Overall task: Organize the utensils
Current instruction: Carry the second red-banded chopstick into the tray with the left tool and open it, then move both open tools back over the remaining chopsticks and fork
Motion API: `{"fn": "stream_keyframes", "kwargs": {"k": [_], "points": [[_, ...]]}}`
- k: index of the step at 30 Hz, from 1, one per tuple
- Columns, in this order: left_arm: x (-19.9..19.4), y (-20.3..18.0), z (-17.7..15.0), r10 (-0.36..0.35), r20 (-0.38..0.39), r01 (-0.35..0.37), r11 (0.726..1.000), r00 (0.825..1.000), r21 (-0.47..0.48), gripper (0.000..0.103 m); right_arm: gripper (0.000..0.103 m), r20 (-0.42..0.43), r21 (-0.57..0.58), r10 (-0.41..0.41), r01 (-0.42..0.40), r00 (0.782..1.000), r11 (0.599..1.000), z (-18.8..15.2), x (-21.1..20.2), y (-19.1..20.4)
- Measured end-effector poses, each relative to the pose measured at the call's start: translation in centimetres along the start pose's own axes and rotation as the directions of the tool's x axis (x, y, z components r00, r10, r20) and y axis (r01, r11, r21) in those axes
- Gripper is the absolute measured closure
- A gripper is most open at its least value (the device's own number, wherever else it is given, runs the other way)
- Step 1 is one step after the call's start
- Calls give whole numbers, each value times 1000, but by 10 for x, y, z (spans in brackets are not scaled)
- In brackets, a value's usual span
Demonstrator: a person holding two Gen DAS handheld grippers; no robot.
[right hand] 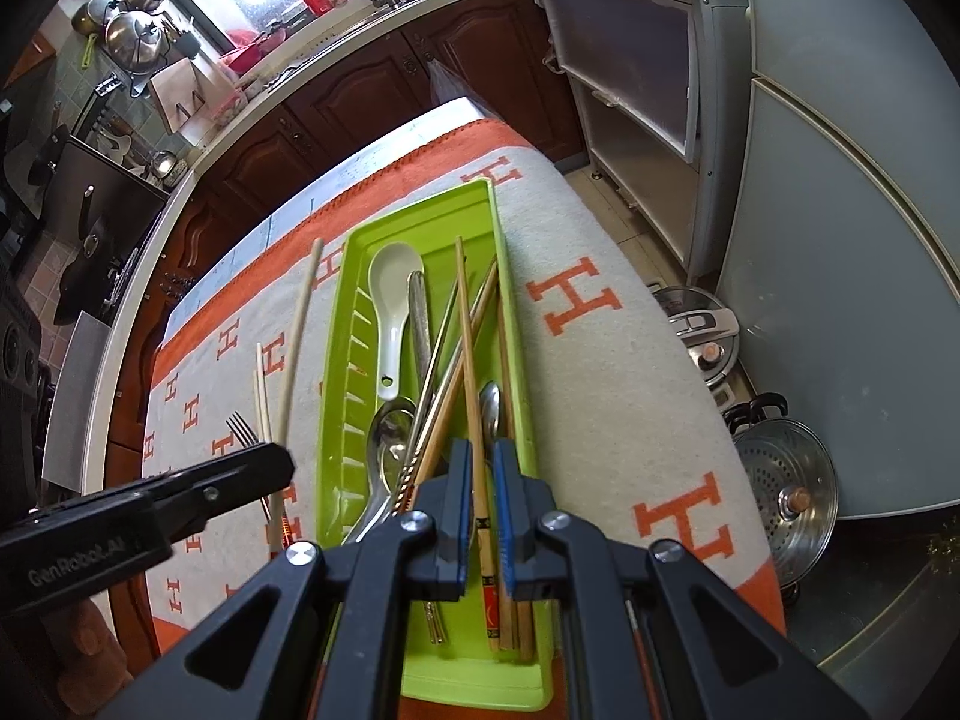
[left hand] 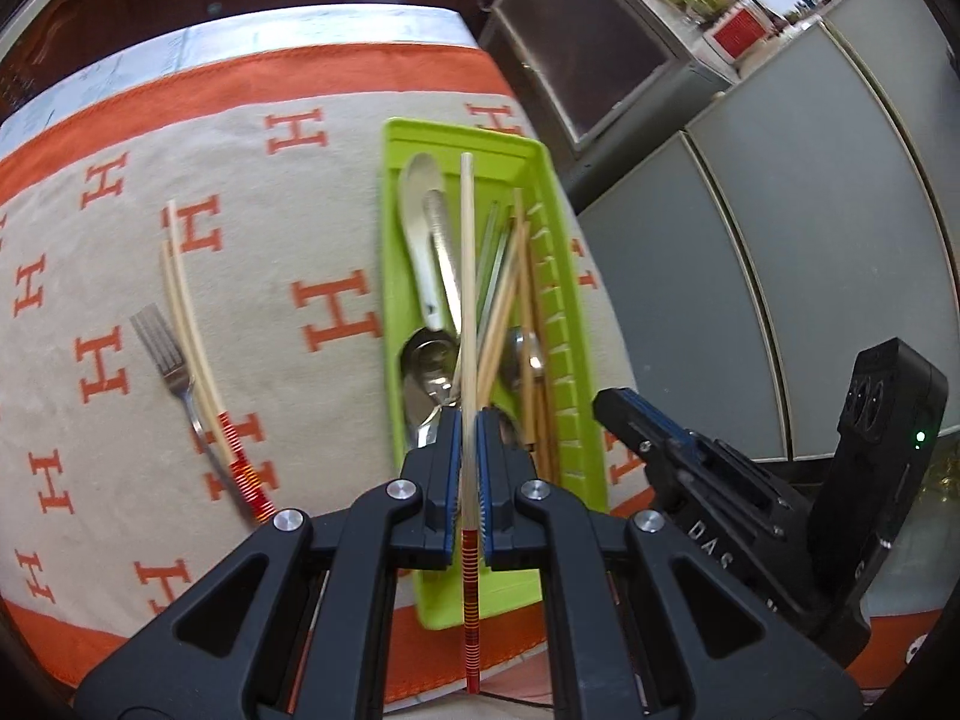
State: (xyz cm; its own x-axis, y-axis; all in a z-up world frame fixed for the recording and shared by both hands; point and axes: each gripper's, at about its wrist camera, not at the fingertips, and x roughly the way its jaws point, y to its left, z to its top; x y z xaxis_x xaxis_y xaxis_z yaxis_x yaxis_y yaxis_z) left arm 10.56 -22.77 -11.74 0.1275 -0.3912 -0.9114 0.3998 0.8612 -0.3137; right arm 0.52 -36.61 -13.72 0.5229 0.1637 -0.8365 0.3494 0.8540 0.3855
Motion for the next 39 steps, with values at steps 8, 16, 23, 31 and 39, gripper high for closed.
{"fn": "stream_keyframes", "kwargs": {"k": [8, 16, 23, 31, 39], "points": [[20, -20, 7, 83, 41, -86, 994, 996, 74, 99, 96, 3, 11, -10, 10, 1000, 1000, -3, -3, -6], [-5, 4, 3, 109, 87, -117, 989, 990, 85, 99, 96, -4, -24, 11, -11, 1000, 1000, -4, -4, 10], [-46, 48, -5, 180, 151, -191, 979, 972, 64, 99, 96, -20, -88, 54, -55, 998, 995, -8, -4, 39], [-82, 104, -16, 254, 200, -252, 967, 946, -38, 85, 96, -86, -199, 113, -128, 990, 972, -17, 9, 88], [-66, 143, -30, 311, 170, -301, 950, 935, -83, 77, 96, -186, -287, 147, -197, 971, 937, -22, 43, 138]]}}
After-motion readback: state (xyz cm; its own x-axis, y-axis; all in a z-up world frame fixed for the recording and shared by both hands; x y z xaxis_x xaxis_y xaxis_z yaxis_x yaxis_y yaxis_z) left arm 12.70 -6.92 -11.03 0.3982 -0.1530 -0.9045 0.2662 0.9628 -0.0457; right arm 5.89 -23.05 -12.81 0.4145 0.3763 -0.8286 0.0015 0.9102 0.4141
